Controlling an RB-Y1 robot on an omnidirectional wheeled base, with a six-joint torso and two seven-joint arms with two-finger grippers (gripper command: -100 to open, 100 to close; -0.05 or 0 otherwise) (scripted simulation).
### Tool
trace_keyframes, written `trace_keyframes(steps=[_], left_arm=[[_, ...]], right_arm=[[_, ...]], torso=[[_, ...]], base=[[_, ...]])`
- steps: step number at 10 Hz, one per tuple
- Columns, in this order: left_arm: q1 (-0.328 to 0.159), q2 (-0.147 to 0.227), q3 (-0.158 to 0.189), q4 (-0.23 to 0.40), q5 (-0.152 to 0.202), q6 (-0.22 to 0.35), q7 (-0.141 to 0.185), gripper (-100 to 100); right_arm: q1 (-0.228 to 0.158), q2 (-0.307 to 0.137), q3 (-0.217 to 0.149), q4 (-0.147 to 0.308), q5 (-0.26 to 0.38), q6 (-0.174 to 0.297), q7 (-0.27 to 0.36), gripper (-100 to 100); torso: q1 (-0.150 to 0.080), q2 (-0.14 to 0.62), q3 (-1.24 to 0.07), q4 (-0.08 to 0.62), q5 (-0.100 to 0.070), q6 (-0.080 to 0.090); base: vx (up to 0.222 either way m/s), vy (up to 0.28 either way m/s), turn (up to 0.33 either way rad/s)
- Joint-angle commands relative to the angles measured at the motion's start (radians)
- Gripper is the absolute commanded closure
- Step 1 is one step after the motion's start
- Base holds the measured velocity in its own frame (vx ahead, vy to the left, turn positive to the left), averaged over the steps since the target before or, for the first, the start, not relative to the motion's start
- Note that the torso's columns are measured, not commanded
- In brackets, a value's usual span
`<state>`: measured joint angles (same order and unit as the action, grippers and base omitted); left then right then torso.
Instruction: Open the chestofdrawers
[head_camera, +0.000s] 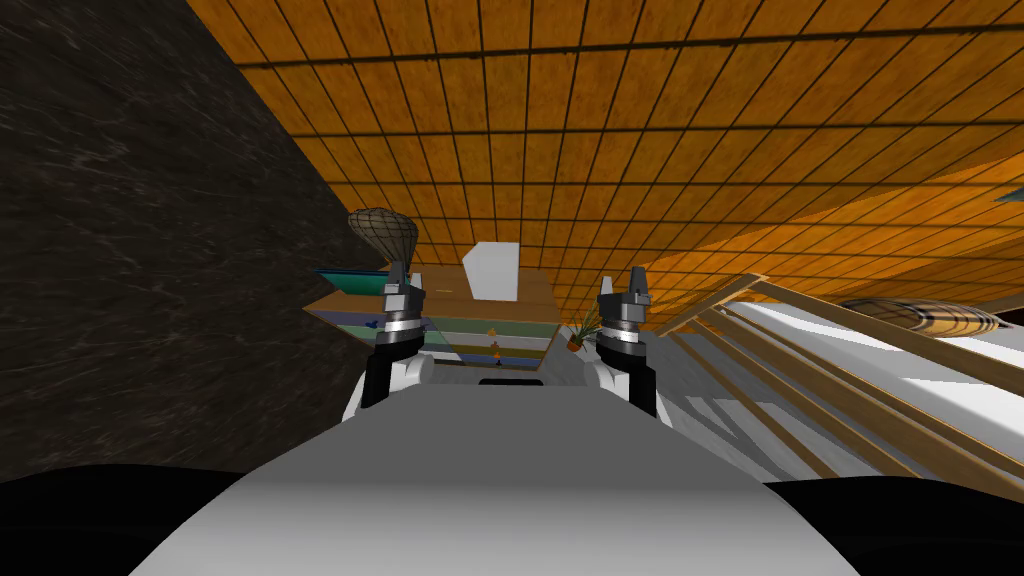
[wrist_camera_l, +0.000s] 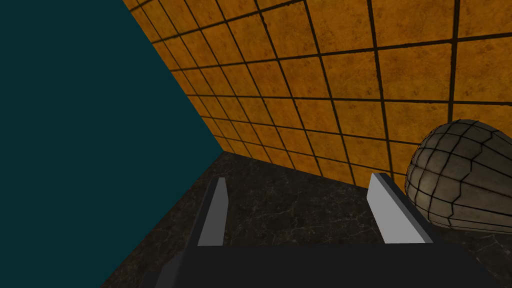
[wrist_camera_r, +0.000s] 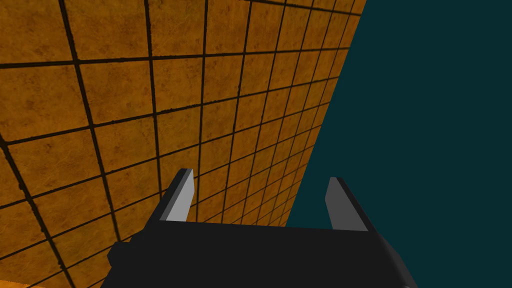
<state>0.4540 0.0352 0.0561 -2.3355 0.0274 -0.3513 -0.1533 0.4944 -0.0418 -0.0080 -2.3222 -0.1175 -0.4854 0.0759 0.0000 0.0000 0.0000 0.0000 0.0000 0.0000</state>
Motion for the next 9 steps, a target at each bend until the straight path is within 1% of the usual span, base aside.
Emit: trace_keyframes(steps=[1,3,9], left_arm=[[0.000,0.000,0.000,0.000,0.000,0.000,0.000,0],[0.000,0.000,0.000,0.000,0.000,0.000,0.000,0],[0.000,0.000,0.000,0.000,0.000,0.000,0.000,0]], right_arm=[[0.000,0.000,0.000,0.000,0.000,0.000,0.000,0],[0.000,0.000,0.000,0.000,0.000,0.000,0.000,0],[0.000,0.000,0.000,0.000,0.000,0.000,0.000,0]], torso=[[0.000,0.040,-0.082,0.041,0.000,0.000],[0.000,0.175,-0.351,0.176,0.000,0.000],[0.000,0.618,-1.234,0.617,0.000,0.000]], base=[[0.000,0.000,0.000],[0.000,0.000,0.000],[0.000,0.000,0.000]])
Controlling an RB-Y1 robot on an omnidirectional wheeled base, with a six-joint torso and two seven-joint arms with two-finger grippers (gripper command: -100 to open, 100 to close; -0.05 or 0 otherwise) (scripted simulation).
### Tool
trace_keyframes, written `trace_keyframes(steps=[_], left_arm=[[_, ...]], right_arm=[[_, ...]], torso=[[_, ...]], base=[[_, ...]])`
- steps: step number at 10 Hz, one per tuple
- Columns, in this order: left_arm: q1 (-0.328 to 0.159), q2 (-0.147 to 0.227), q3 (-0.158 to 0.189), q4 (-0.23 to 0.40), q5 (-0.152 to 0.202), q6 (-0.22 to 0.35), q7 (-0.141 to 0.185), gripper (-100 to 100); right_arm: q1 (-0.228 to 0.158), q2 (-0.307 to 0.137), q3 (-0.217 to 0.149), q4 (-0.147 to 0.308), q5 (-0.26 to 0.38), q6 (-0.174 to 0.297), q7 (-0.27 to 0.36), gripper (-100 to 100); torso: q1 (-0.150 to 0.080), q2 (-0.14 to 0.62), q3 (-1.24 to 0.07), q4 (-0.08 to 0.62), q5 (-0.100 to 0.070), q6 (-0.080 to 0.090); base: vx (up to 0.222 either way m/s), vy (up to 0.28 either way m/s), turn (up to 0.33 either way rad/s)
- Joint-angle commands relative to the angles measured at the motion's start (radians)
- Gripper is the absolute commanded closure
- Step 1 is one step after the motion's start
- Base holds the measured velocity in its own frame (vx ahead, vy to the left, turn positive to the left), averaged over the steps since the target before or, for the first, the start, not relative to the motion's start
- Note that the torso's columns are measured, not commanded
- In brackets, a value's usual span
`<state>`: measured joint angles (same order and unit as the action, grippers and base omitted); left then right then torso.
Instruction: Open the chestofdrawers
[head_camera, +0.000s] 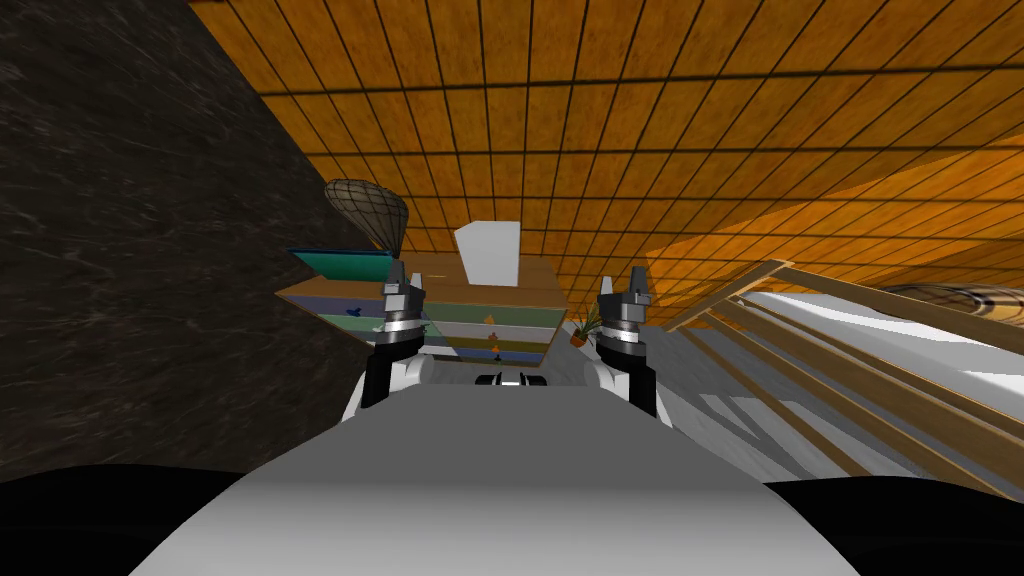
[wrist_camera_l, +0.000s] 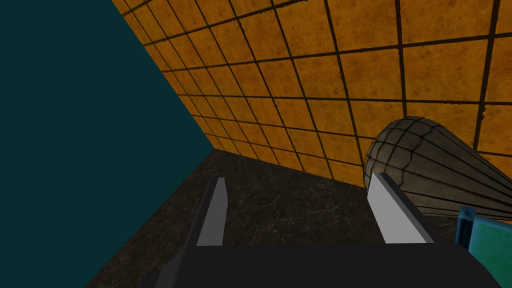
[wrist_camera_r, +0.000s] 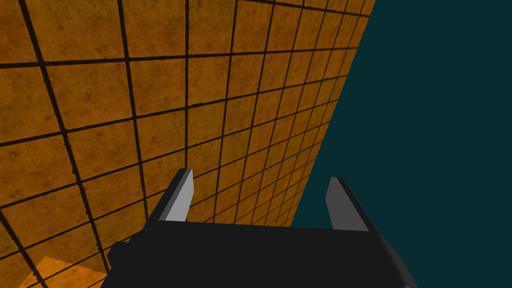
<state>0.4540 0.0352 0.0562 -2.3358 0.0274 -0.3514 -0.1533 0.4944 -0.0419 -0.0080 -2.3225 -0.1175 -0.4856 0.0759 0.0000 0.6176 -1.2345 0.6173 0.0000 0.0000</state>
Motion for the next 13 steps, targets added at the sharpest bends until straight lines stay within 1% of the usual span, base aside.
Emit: trace_keyframes(steps=[1,2,3,5,8,11,12,13], left_arm=[[-0.002,0.038,-0.001,0.021,-0.003,-0.007,-0.002,-100],[-0.003,0.052,-0.001,0.035,-0.005,-0.011,-0.003,-100],[-0.007,0.075,-0.002,0.070,-0.009,-0.023,-0.007,-100],[-0.011,0.091,-0.003,0.114,-0.015,-0.036,-0.011,-100],[-0.019,0.104,-0.005,0.188,-0.025,-0.060,-0.018,-100],[-0.026,0.107,-0.007,0.264,-0.035,-0.084,-0.026,-100],[-0.026,0.107,-0.007,0.264,-0.035,-0.084,-0.026,-100],[-0.028,0.107,-0.007,0.288,-0.038,-0.092,-0.028,-100]], right_arm=[[0.000,0.000,0.000,0.000,0.000,0.000,0.000,0],[0.000,0.000,0.000,0.000,0.000,0.000,0.000,0],[0.000,0.000,0.000,0.000,0.000,0.000,0.000,0],[0.000,0.000,0.000,0.000,0.000,0.000,0.000,0],[0.000,0.000,0.000,0.001,0.000,0.000,0.000,0],[0.000,0.000,0.000,0.001,0.000,0.000,0.000,0],[0.000,0.000,0.000,0.001,0.000,0.000,0.000,0],[0.000,0.000,0.000,0.000,0.000,0.000,0.000,0]], torso=[[0.000,0.074,-0.148,0.074,0.000,0.000],[-0.001,0.108,-0.217,0.107,0.000,0.000],[-0.001,0.117,-0.236,0.117,0.000,0.000],[-0.001,0.120,-0.241,0.120,0.000,0.000],[0.001,0.121,-0.241,0.121,0.000,0.000],[0.000,0.121,-0.241,0.121,0.000,0.000],[-0.001,0.121,-0.241,0.121,0.000,0.000],[0.001,0.120,-0.241,0.121,0.000,0.000]], base=[[0.005,-0.015,0.003],[0.001,-0.033,0.004],[-0.002,-0.058,0.004],[0.003,-0.059,0.006],[0.005,-0.054,0.005],[0.001,-0.055,0.005],[0.000,-0.041,0.002],[-0.002,-0.032,0.002]])
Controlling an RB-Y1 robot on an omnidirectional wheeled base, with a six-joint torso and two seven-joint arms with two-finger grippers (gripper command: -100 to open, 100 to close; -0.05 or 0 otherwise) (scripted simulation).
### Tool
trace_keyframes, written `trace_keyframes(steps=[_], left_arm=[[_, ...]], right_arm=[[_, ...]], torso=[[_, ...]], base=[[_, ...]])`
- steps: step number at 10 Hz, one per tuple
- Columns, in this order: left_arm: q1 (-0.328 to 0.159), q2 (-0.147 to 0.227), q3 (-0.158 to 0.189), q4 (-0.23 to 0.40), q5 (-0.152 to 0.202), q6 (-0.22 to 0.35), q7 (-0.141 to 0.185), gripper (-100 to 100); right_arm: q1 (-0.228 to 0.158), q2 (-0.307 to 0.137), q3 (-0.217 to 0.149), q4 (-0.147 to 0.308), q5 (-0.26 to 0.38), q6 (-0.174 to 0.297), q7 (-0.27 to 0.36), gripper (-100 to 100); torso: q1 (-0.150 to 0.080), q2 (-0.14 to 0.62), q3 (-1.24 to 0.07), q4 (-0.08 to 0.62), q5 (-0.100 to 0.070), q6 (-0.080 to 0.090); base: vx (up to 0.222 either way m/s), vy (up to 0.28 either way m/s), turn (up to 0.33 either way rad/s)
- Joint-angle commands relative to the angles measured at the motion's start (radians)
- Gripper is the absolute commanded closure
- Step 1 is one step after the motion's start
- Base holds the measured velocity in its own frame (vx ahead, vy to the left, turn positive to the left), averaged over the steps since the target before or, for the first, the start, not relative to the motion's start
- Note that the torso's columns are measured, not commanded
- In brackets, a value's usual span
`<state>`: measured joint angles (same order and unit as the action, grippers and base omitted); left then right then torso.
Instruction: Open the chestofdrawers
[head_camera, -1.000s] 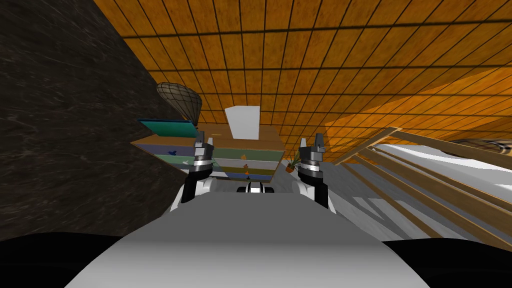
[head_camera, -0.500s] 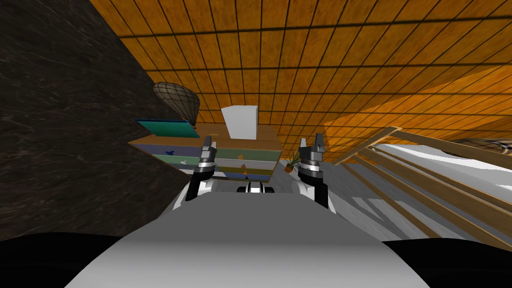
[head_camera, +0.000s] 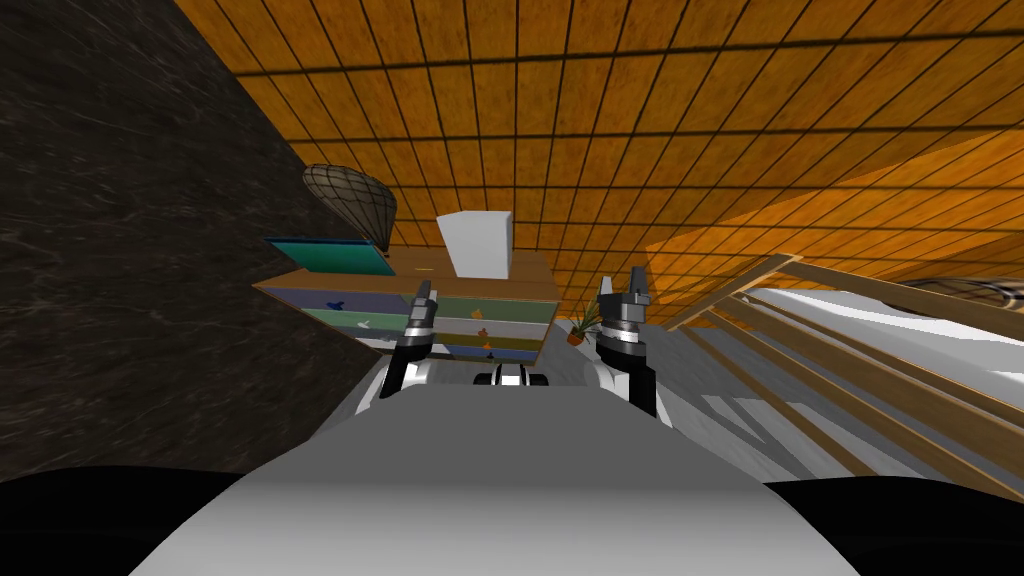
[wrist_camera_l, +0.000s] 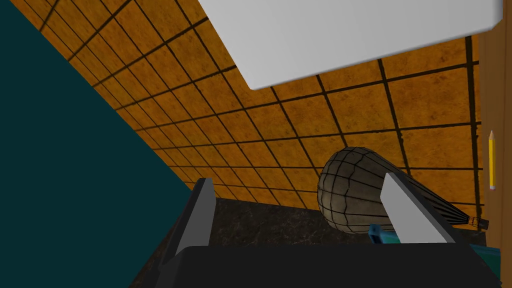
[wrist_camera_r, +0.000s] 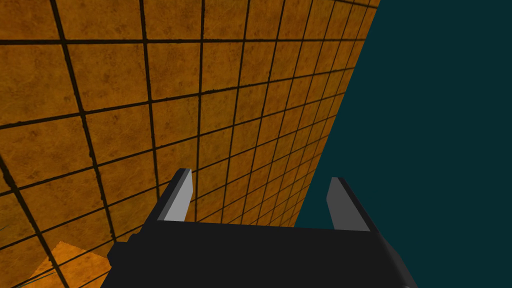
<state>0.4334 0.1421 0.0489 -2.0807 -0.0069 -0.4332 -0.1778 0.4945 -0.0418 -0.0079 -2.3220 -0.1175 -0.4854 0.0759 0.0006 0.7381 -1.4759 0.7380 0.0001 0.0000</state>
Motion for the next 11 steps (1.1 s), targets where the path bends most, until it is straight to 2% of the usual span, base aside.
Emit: trace_keyframes(steps=[1,11], left_arm=[[-0.010,-0.001,-0.001,0.056,-0.007,-0.017,-0.006,-100],[-0.030,0.005,-0.006,0.258,-0.034,-0.081,-0.025,-100]], right_arm=[[0.000,0.000,0.000,0.000,0.000,0.000,0.000,0],[0.000,0.000,0.000,0.000,0.000,0.000,0.000,0]], torso=[[0.000,0.000,0.000,0.000,0.000,0.000],[-0.001,0.000,0.000,0.000,0.000,0.000]], base=[[-0.001,-0.041,0.003],[0.002,-0.045,0.004]])
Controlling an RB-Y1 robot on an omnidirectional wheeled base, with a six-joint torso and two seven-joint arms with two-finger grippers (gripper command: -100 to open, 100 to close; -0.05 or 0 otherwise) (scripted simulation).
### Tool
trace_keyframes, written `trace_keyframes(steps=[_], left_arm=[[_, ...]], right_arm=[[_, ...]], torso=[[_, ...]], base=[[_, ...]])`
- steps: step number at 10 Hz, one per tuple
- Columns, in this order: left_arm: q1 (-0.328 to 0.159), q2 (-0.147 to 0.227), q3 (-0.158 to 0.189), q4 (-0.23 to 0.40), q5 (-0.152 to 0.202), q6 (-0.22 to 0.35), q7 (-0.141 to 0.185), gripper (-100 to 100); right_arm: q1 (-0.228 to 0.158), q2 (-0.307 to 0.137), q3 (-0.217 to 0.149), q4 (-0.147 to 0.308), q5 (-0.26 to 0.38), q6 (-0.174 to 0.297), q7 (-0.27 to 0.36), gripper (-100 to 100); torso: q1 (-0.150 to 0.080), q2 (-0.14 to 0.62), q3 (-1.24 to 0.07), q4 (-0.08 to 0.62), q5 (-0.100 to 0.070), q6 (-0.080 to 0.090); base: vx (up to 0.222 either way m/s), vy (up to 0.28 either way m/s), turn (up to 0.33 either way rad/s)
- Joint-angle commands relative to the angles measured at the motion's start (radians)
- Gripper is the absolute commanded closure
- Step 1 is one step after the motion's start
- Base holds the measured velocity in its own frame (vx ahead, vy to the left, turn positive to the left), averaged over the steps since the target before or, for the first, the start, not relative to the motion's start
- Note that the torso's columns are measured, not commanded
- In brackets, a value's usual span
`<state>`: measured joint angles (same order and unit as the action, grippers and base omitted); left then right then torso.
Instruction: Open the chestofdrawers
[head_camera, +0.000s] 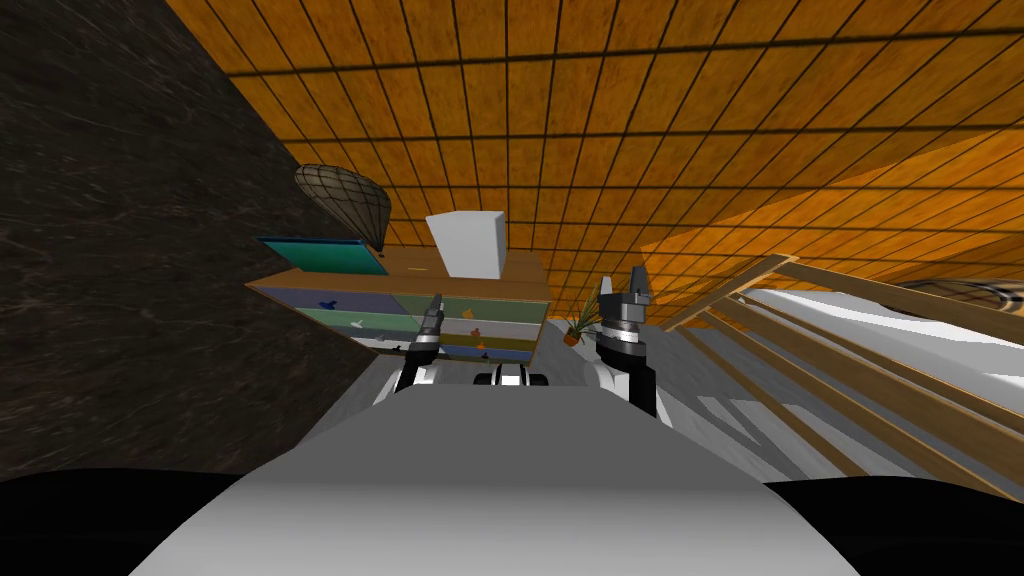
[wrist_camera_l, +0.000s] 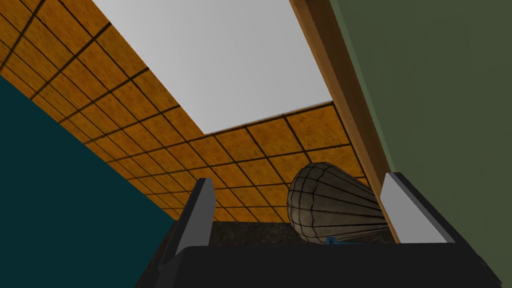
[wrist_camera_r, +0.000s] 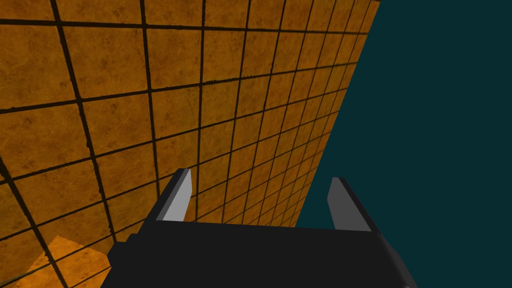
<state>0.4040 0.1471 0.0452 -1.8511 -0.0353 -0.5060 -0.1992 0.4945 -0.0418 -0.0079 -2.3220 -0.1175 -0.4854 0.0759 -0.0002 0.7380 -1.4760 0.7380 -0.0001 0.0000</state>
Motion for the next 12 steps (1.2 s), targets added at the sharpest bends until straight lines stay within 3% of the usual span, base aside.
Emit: trace_keyframes(steps=[1,8,12], left_arm=[[-0.003,0.001,-0.003,0.050,-0.008,-0.016,-0.006,-100],[-0.021,-0.008,-0.007,0.228,-0.031,-0.072,-0.023,-100],[-0.031,-0.036,-0.010,0.330,-0.045,-0.104,-0.033,-100]], right_arm=[[0.000,0.000,0.000,0.000,0.000,0.000,0.000,0],[0.000,0.000,0.000,0.000,0.000,0.000,0.000,0],[0.000,0.000,0.000,0.000,0.000,0.000,0.000,0]], torso=[[0.000,0.000,0.000,0.000,0.000,0.000],[0.000,0.001,0.000,0.000,0.000,0.000],[0.000,0.000,0.000,0.000,0.000,0.000]], base=[[0.000,-0.046,0.004],[0.002,-0.056,0.005],[-0.001,-0.056,0.004]])
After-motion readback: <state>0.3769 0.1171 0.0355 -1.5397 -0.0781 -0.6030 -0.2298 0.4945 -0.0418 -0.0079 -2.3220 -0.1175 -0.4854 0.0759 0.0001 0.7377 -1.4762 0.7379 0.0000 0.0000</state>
